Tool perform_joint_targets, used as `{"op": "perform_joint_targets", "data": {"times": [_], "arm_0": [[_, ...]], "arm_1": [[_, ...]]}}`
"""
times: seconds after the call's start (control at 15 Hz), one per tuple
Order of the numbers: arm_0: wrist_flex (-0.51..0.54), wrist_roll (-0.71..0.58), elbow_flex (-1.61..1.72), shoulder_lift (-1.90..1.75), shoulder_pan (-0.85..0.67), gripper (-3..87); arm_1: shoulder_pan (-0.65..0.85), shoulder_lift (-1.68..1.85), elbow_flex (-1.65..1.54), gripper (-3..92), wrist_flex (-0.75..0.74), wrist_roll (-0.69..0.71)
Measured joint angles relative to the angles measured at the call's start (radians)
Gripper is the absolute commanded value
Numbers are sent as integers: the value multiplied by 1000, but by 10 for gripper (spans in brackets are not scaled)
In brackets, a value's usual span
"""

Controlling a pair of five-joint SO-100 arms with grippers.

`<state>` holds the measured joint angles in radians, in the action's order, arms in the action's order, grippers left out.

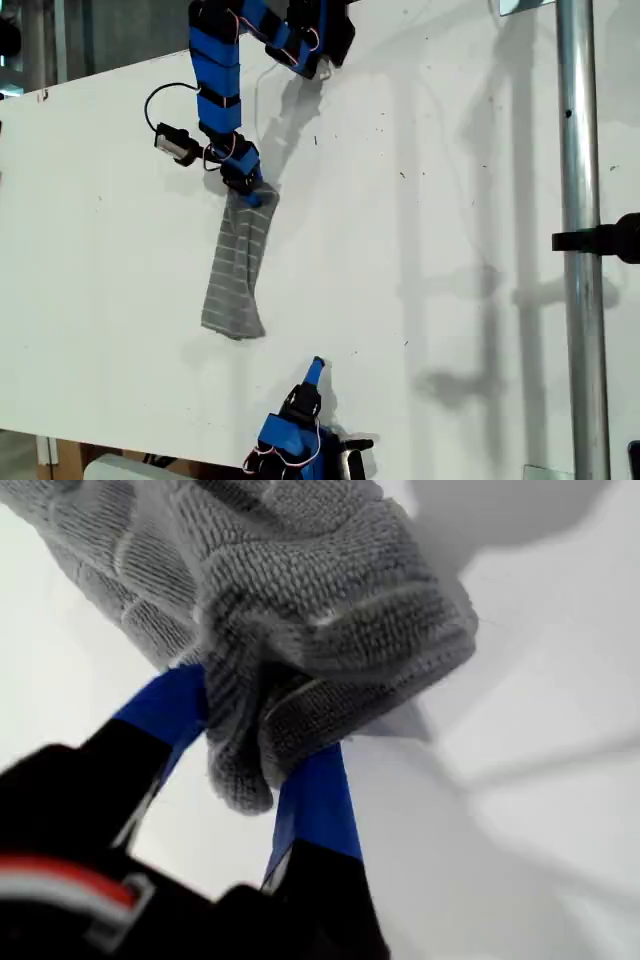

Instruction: Grasp corners of a towel and fold twice.

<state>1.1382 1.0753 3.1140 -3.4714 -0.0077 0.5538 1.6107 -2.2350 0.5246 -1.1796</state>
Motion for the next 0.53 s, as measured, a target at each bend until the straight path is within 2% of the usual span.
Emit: {"op": "perform_joint_targets", "data": {"times": [0.2, 0.47, 0.53], "arm_0": [[0, -3, 0, 0, -6, -26], [0, -9, 0, 0, -11, -26], [0, -11, 0, 0, -11, -26]], "arm_1": [[-35, 291, -138, -2, 293, 46], [-189, 1008, -224, -2, 907, -91], [-232, 1094, -224, -2, 946, -107]]}}
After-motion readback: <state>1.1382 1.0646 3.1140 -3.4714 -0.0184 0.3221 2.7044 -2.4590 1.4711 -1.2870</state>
